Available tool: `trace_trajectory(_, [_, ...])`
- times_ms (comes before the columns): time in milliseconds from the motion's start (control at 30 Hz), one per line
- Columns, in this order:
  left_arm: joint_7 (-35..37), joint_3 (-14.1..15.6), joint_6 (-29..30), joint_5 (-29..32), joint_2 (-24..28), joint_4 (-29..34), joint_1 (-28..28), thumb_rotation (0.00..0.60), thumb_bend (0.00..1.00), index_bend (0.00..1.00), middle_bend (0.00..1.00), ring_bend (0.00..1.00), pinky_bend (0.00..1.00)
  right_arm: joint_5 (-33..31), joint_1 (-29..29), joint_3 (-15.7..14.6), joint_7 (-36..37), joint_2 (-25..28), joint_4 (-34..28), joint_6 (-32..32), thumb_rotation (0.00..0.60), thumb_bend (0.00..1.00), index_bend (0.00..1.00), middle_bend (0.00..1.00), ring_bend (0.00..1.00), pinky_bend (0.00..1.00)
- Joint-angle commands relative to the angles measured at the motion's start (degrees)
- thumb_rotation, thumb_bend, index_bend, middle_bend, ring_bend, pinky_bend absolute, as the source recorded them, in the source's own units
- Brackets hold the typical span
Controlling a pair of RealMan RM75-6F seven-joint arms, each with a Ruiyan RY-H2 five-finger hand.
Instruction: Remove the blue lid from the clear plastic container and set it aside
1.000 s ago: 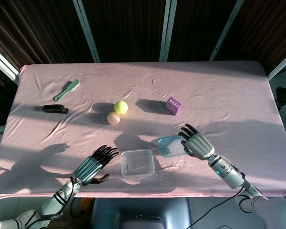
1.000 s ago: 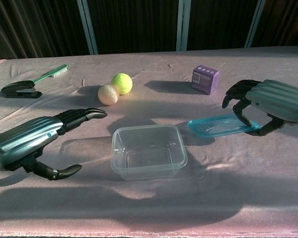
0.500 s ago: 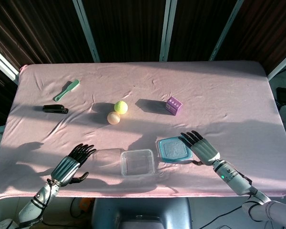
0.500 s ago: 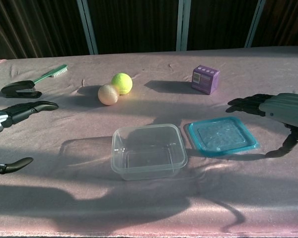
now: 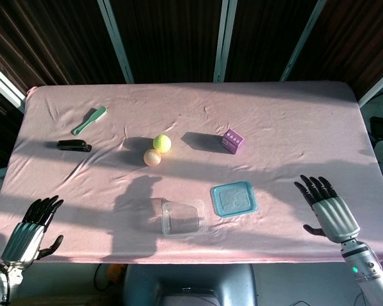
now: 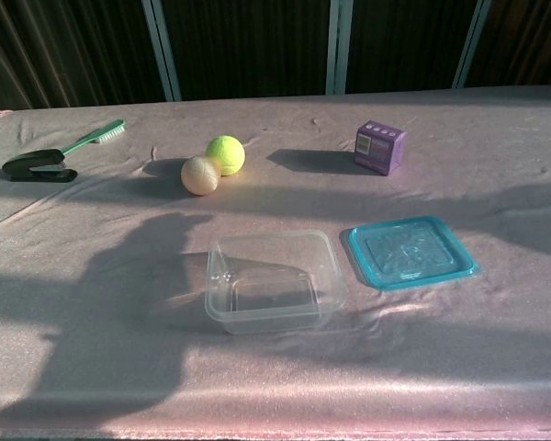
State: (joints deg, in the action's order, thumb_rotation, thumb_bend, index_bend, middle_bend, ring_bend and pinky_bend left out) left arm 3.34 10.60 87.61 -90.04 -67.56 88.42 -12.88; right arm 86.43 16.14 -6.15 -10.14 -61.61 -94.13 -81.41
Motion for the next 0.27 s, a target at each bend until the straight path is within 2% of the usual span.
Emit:
trace_trajectory(33, [0.33,-0.84,0.96,-0.31,0.92,0.81,1.07,0.6,0.33,0.0,0.0,0.0,0.0,-2.31,-7.48,1.18,2.88,0.36,0.17,-8.48,0.6,0.1,0.0,0.0,0.0,0.0])
trace_trajectory(267, [0.0,-2.6,-0.28,0.45,1.21,0.9,1.71,0.6,0.34,0.0,0.0,0.0,0.0,-3.54,-7.89,2.69,2.99,0.32,1.4,-6.1,0.6,0.1,0.0,0.0,0.0,0.0])
